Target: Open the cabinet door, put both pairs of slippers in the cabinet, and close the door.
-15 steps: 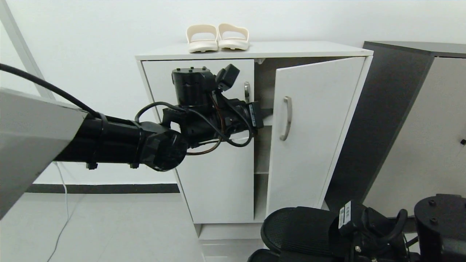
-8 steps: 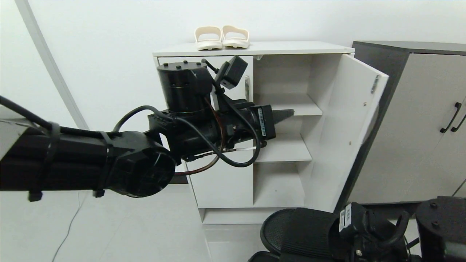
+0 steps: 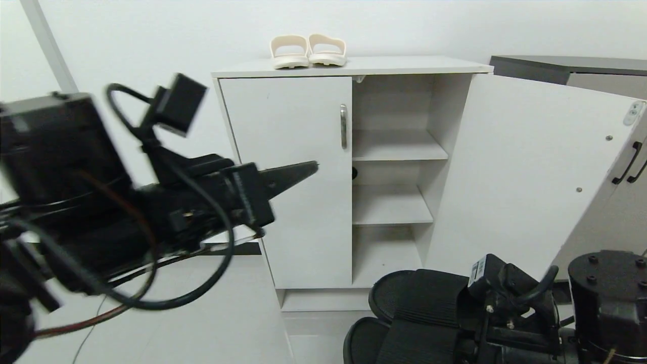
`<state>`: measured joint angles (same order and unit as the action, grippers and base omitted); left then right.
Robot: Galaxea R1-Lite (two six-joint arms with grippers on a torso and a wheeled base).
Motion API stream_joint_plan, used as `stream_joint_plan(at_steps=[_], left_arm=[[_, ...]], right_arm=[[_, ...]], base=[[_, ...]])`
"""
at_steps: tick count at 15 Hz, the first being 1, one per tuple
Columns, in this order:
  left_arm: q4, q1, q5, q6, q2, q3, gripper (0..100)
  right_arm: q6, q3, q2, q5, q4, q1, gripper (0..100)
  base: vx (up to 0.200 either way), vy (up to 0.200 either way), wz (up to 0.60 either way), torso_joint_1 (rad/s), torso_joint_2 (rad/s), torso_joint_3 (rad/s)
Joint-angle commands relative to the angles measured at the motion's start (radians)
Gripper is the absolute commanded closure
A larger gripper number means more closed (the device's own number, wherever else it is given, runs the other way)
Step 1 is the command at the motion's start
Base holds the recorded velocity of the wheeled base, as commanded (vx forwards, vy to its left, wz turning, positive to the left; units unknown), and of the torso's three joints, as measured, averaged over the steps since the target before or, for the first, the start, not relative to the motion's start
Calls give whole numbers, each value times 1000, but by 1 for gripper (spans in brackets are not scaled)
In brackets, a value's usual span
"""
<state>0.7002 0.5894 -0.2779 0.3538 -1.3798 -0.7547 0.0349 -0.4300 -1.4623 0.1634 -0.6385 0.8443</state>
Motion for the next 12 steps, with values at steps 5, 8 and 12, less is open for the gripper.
stream_joint_plan(at_steps=[5, 8, 12], left_arm=[[-725, -207, 86, -3, 1059, 316, 100], [-956, -372, 89, -7, 1288, 317, 100], [-1013, -408, 275, -150, 1289, 434, 100]], right_arm=[[-1, -23, -46, 4, -3, -25, 100], [-3, -24, -52, 4, -3, -27, 100], [-6, -39, -101, -2, -52, -48, 100]], base=[[0, 0, 0, 0, 0, 0], [0, 0, 0, 0, 0, 0], [0, 0, 0, 0, 0, 0]])
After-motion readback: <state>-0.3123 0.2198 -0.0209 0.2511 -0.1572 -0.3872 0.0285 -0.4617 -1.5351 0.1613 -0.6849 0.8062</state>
